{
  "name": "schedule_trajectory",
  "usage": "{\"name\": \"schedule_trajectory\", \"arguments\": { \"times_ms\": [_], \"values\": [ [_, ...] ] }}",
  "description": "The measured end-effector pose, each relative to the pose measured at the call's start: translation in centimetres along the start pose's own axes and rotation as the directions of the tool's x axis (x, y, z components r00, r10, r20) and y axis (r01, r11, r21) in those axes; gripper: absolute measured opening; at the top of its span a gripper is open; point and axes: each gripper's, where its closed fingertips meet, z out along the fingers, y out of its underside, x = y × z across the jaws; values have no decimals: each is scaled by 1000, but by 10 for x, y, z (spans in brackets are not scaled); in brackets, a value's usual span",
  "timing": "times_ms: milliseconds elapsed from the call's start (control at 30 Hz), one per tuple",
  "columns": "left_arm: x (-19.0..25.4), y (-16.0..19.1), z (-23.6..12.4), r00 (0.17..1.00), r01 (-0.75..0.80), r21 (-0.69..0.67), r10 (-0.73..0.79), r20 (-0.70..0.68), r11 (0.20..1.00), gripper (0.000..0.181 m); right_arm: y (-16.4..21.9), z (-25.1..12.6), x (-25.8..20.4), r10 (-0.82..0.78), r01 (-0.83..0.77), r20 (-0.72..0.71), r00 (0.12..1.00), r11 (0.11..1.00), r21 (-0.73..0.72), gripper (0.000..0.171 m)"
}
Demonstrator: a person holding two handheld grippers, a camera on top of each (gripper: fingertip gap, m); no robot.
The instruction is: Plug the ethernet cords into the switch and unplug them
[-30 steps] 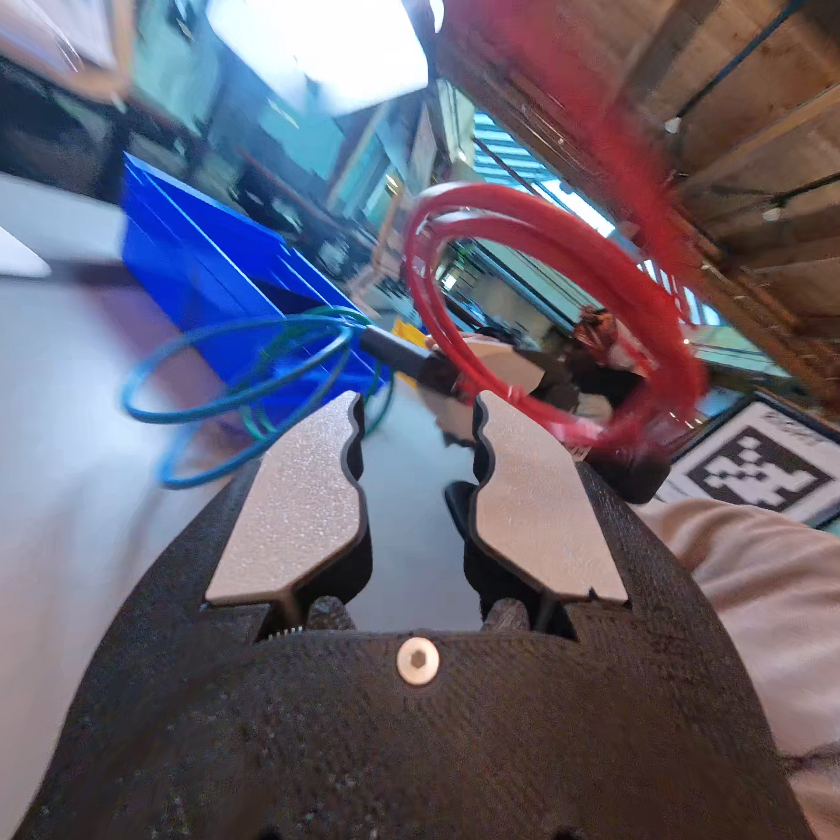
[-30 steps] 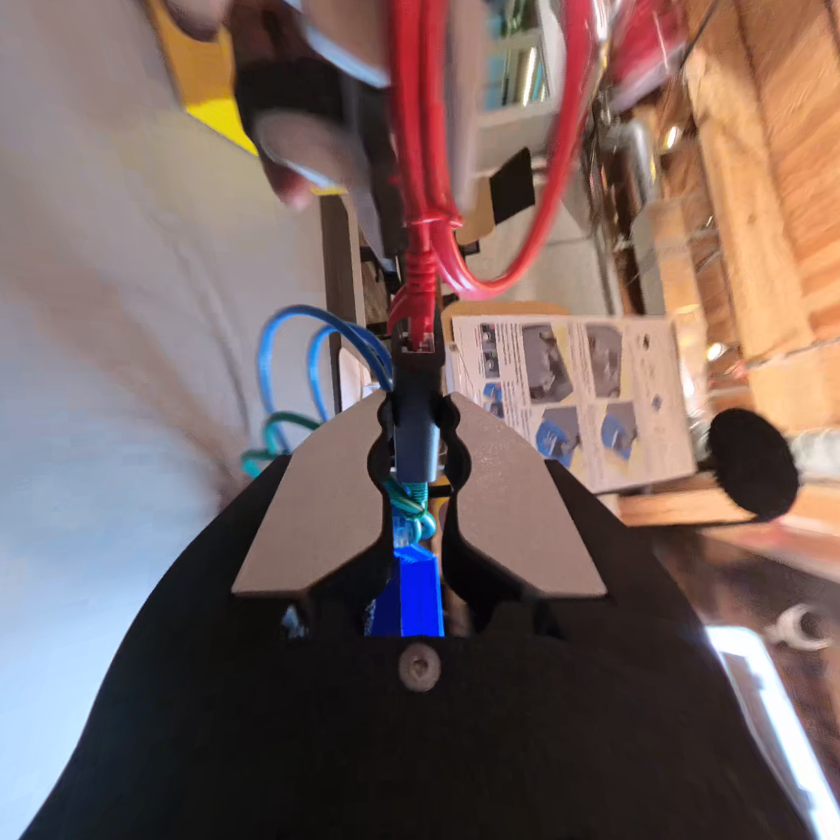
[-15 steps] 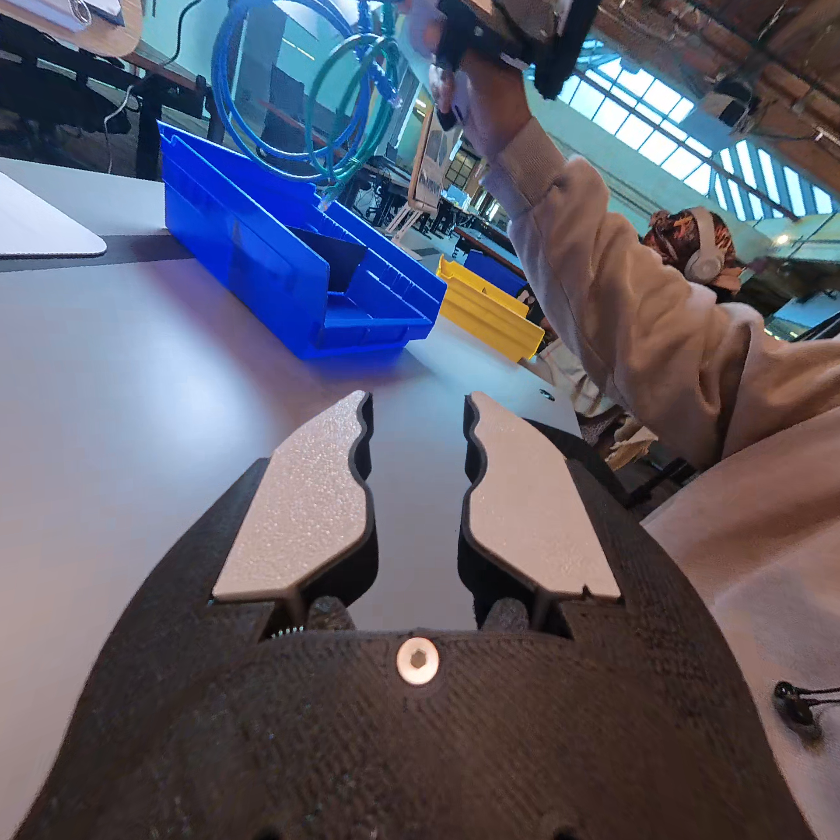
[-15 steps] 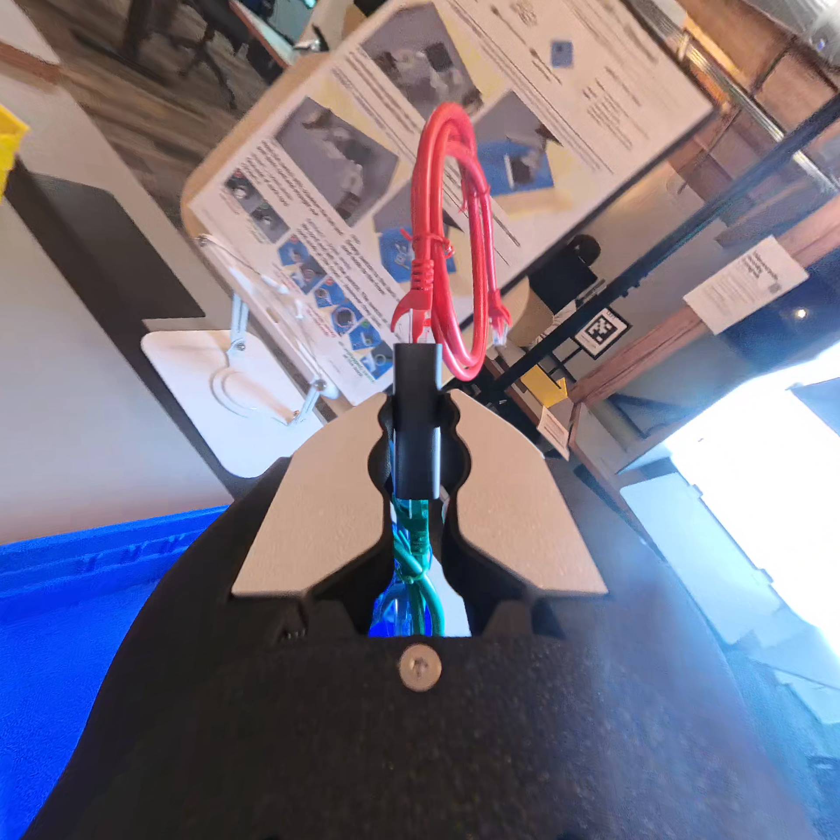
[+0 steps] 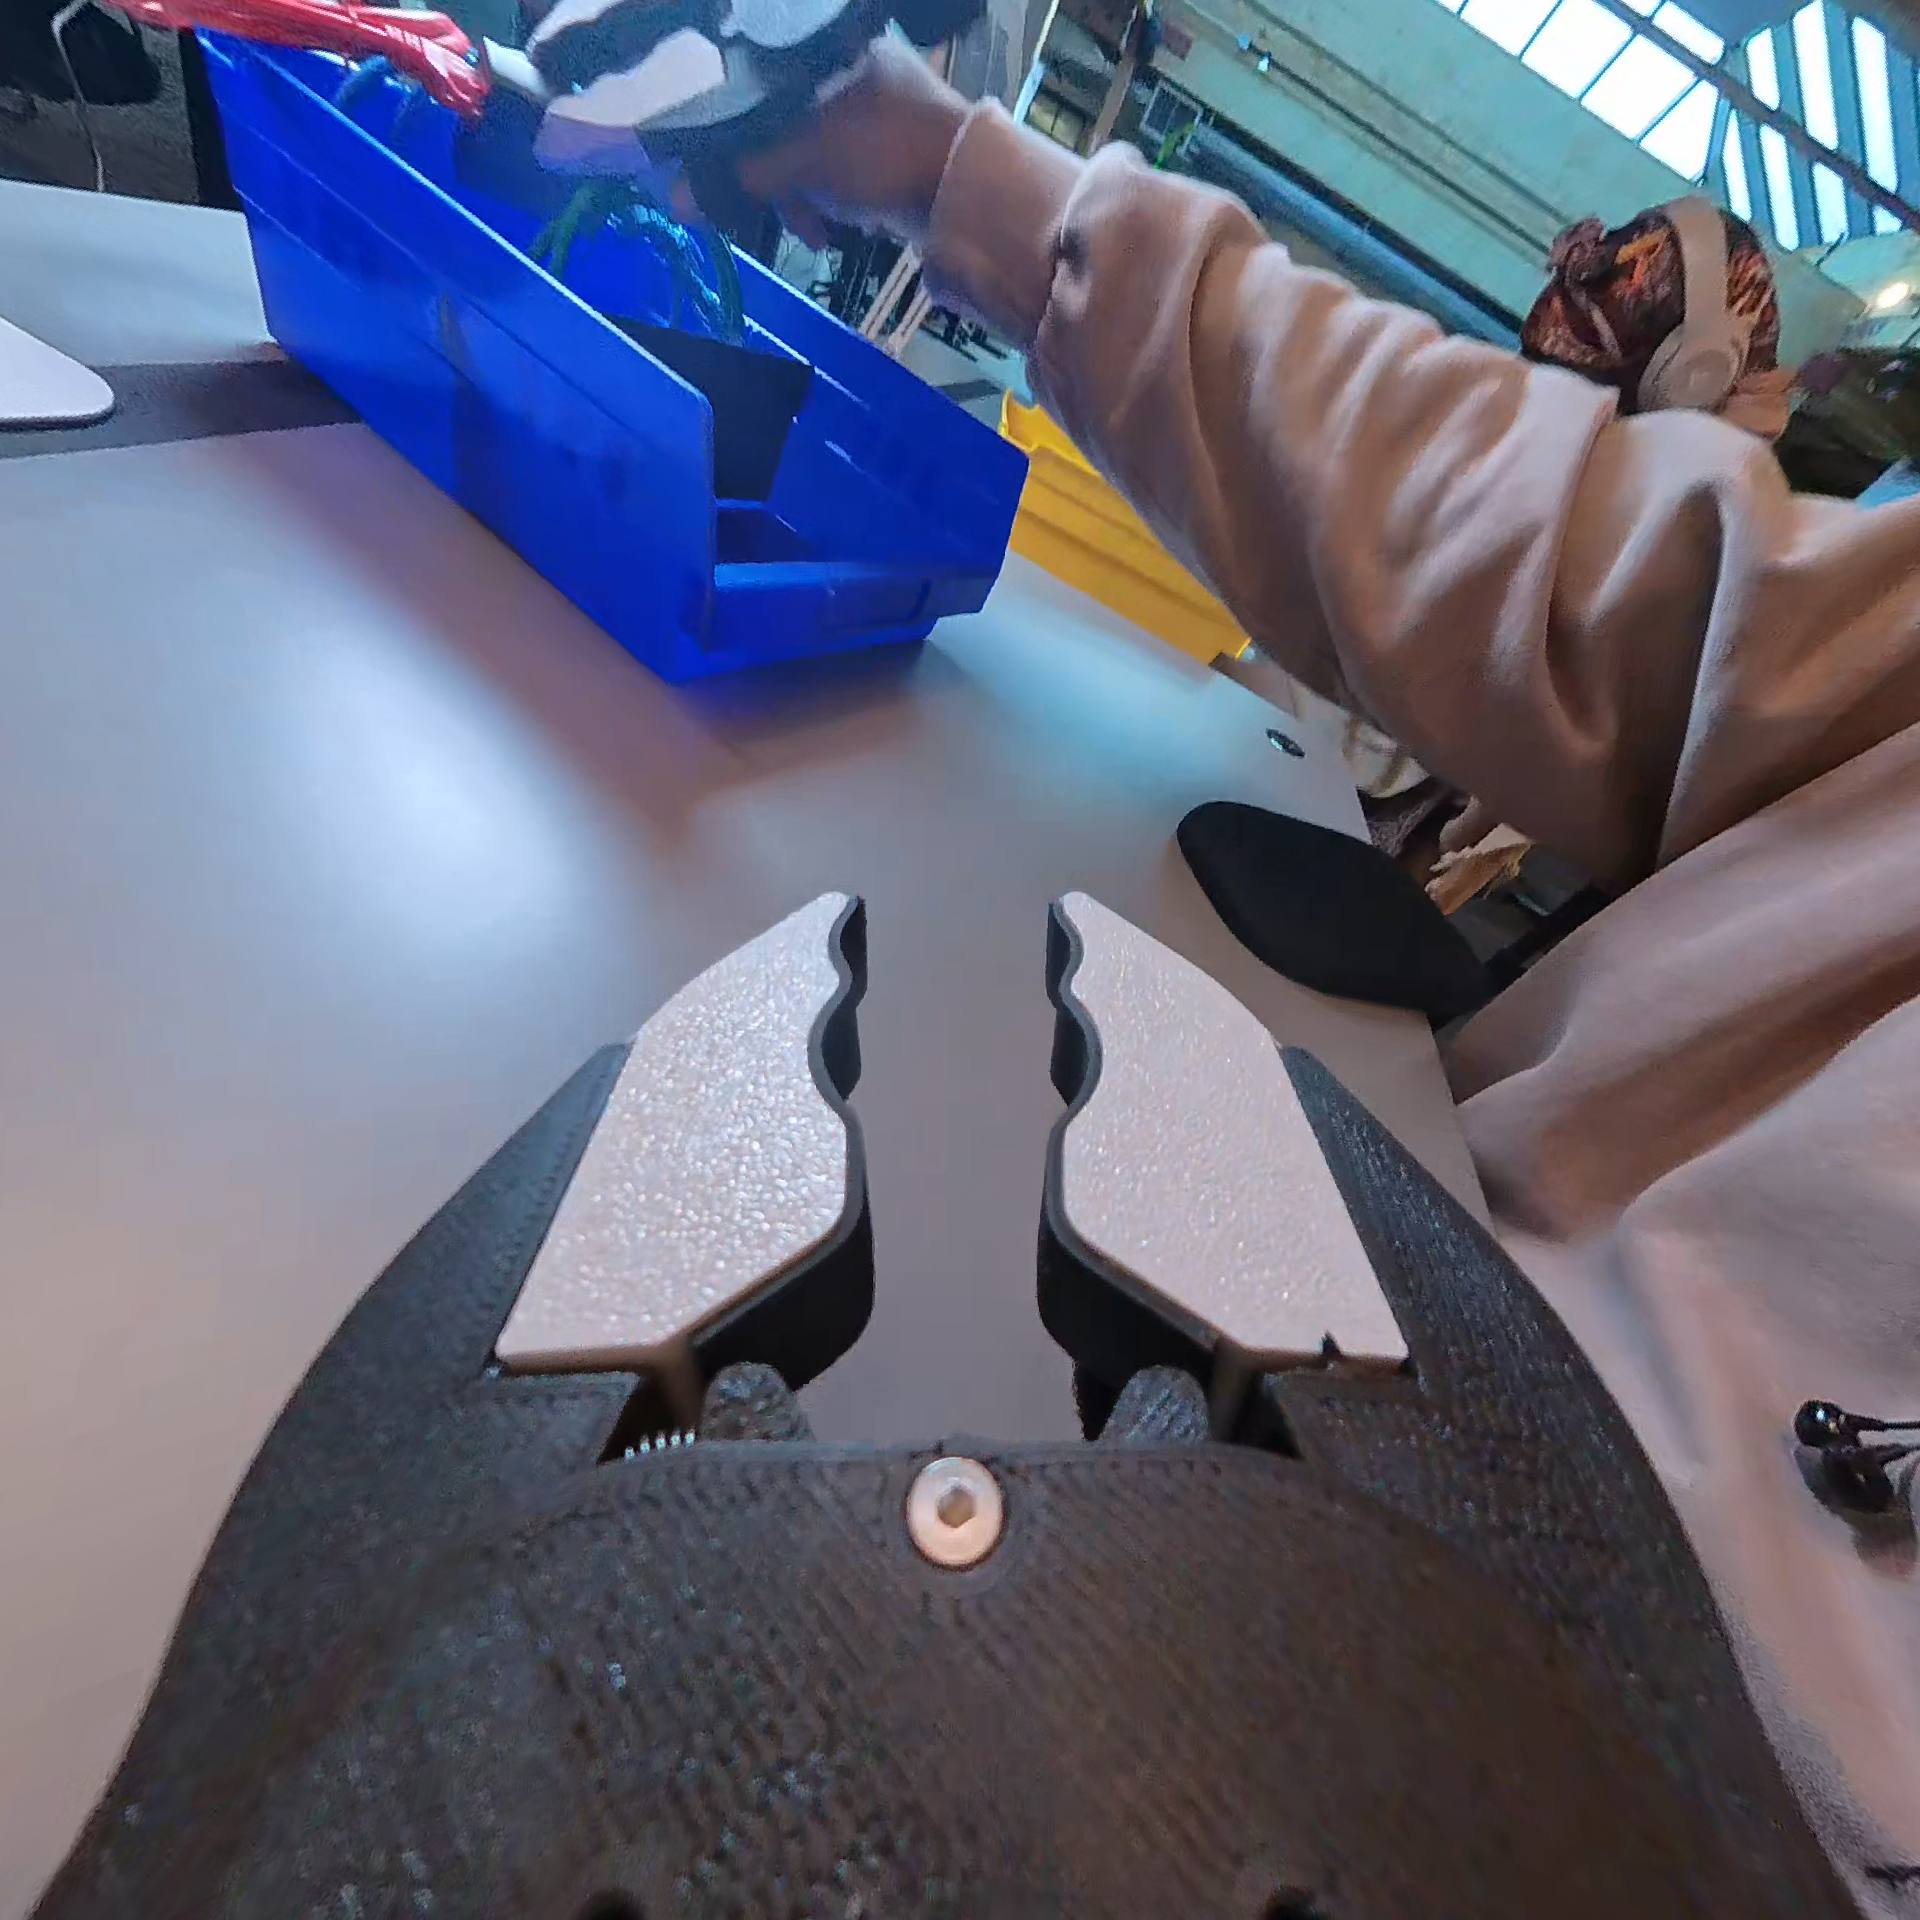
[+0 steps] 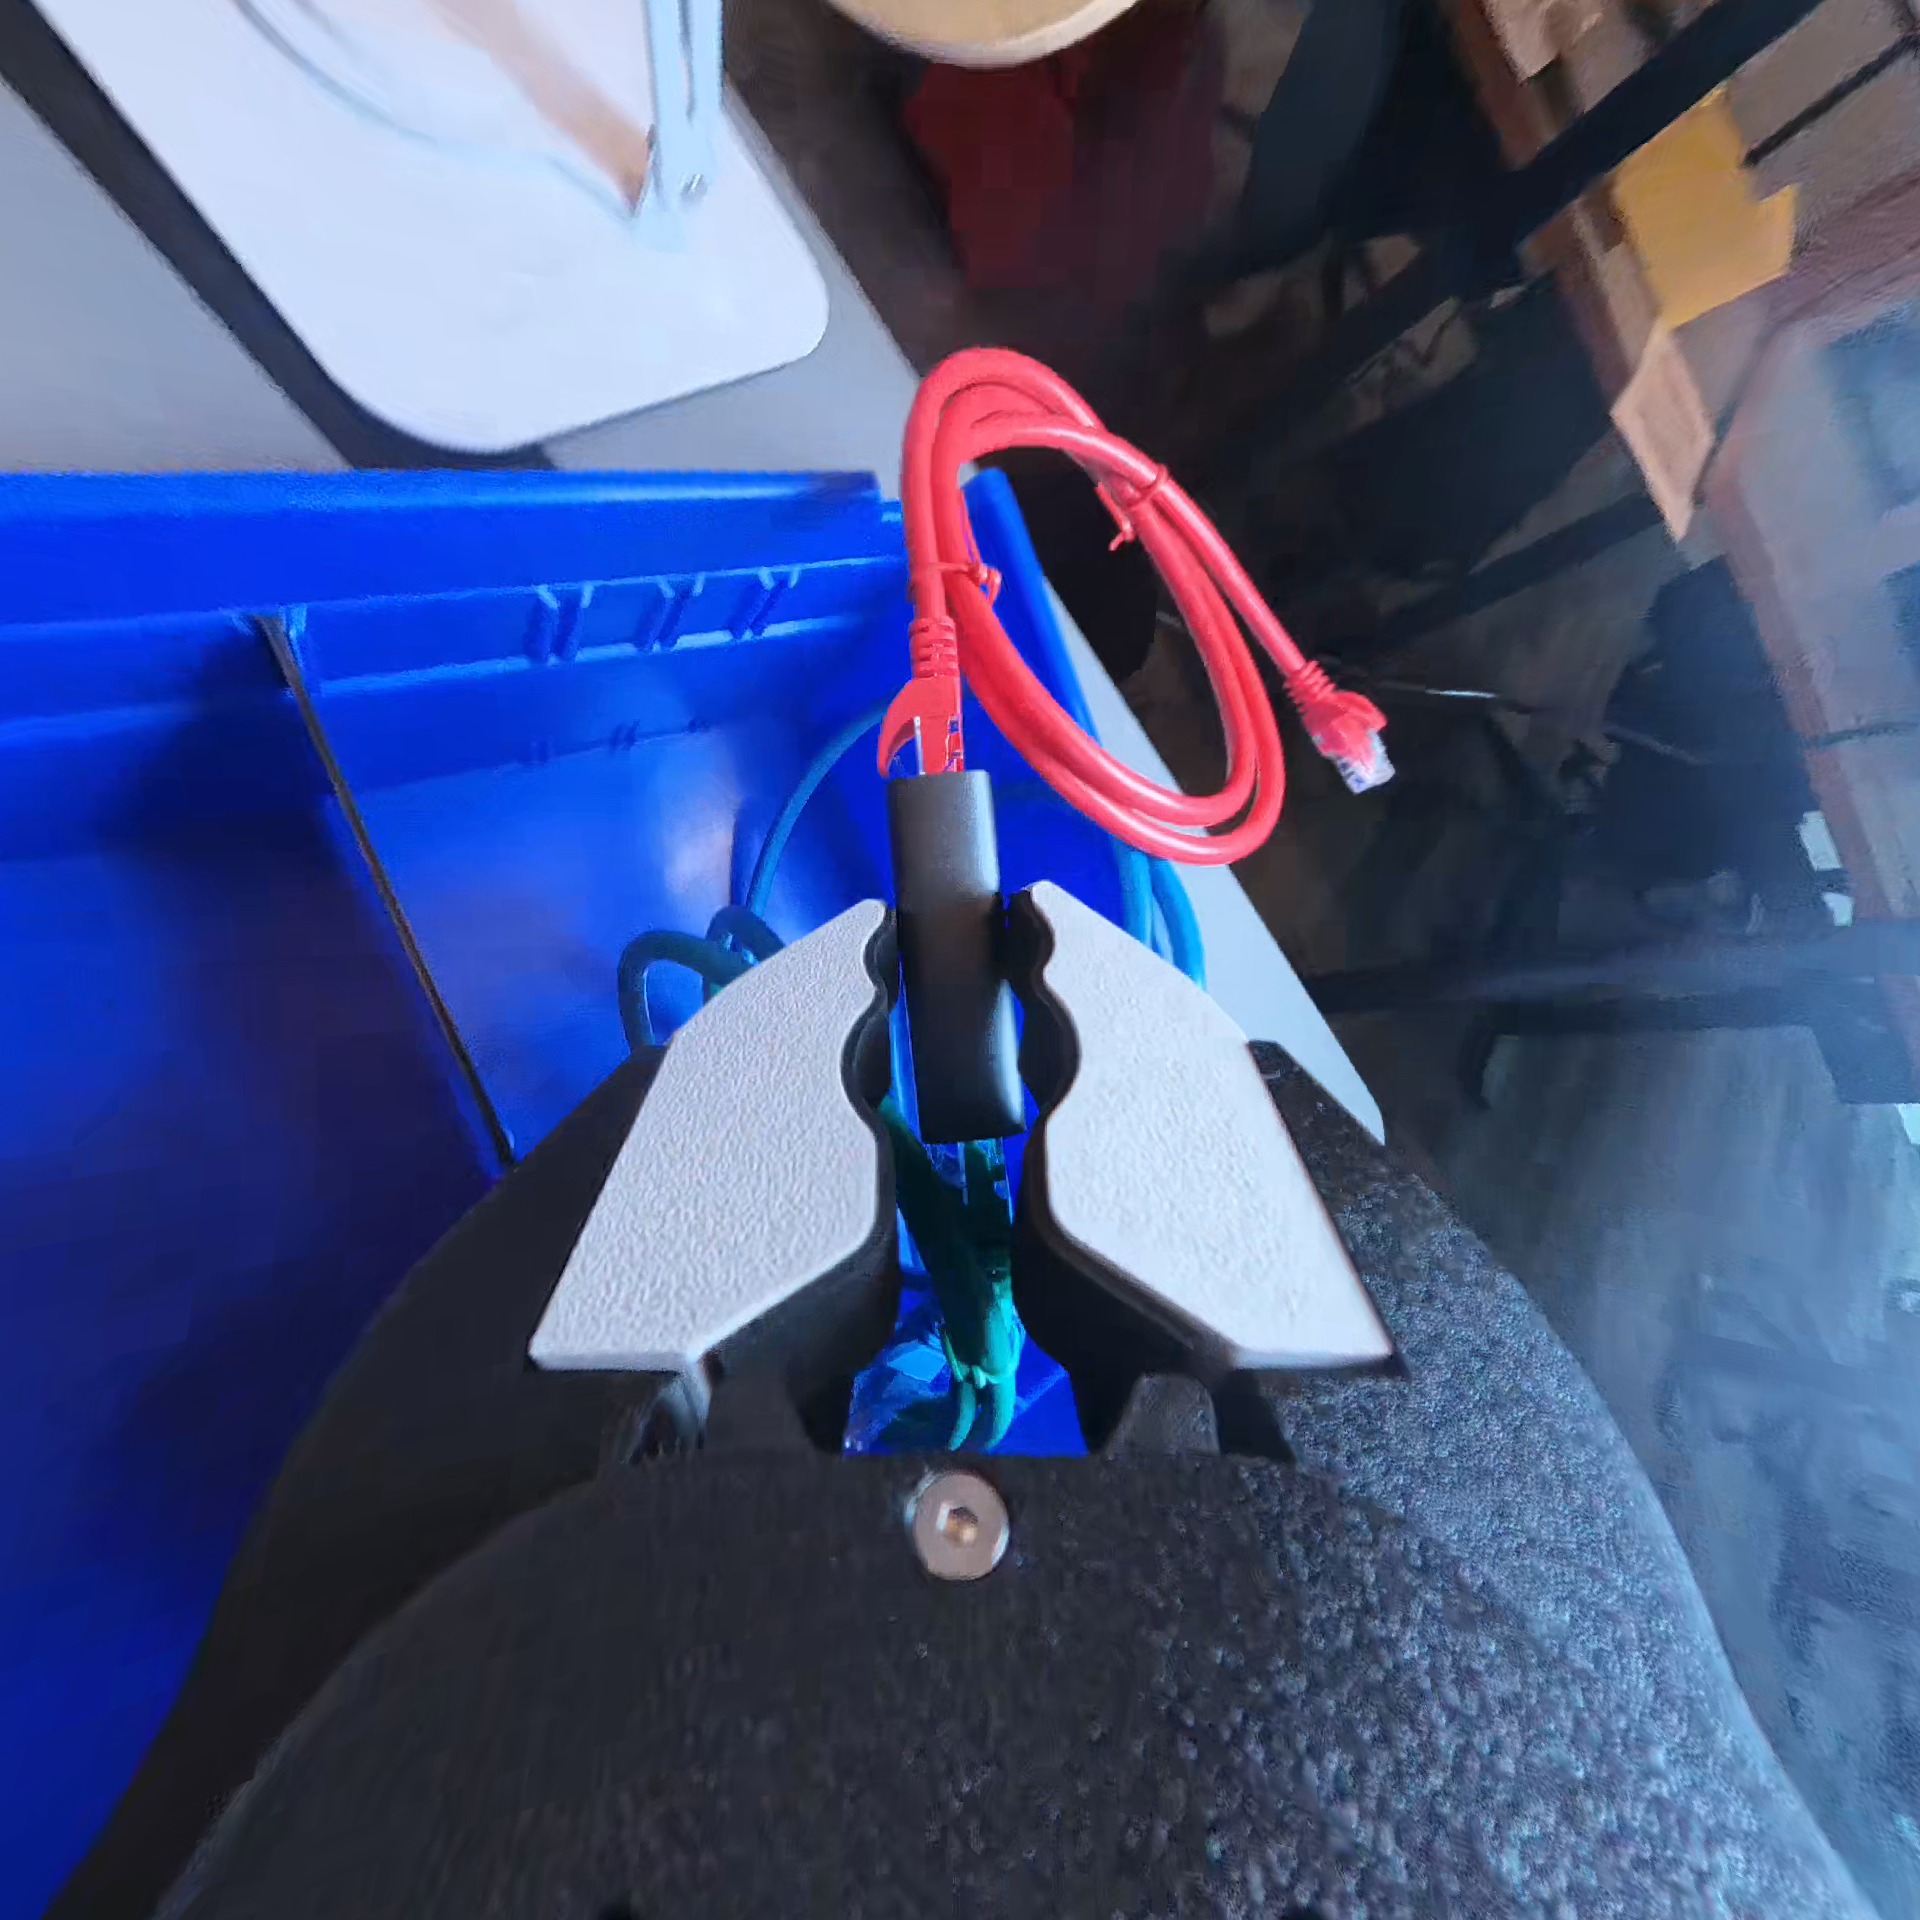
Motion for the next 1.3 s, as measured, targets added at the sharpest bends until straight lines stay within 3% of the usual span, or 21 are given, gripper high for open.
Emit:
{"name": "schedule_trajectory", "arguments": {
  "times_ms": [100,200,267,433,533,633,767,833,900,967,1000,1100,1300],
  "values": [
    [0,5,2,998,-58,-32,59,25,998,34,-5,2,-8,-93,94,20,995,993,-65,24],
    [-4,-1,-5,978,-174,-42,178,112,984,38,-15,-6,-12,-128,129,15,992,988,-84,54],
    [-7,-10,-13,957,-233,-43,237,169,972,41,-29,-22,-13,-105,105,-5,994,994,-27,60],
    [-16,-35,-49,878,-354,-67,356,319,933,46,-56,-84,-37,-72,69,13,997,984,166,57],
    [-36,-45,-92,733,-428,-224,482,480,875,50,-44,-112,-75,-109,92,96,989,981,170,53],
    [-74,-25,-146,575,-295,-501,570,587,814,55,-11,-119,-125,-207,195,175,962,977,86,51],
    [-112,36,-188,560,-24,-762,640,526,647,61,23,-106,-191,-287,304,290,913,952,-17,52],
    [-127,54,-189,568,8,-814,667,481,580,58,36,-92,-207,-326,367,314,892,927,-79,55],
    [-137,63,-185,566,-11,-857,710,420,515,32,44,-75,-212,-355,410,315,880,903,-126,52],
    [-147,58,-181,489,-65,-900,800,349,432,31,45,-67,-220,-367,426,348,863,898,-111,31],
    [-148,55,-176,475,-97,-909,822,315,405,30,44,-66,-221,-363,421,343,866,900,-111,31],
    [-137,54,-145,537,-179,-872,788,301,455,29,49,-74,-225,-379,439,330,865,889,-129,30],
    [-106,54,-68,526,-438,-838,849,53,324,30,61,-122,-267,-458,499,324,828,865,-54,31]
  ]
}}
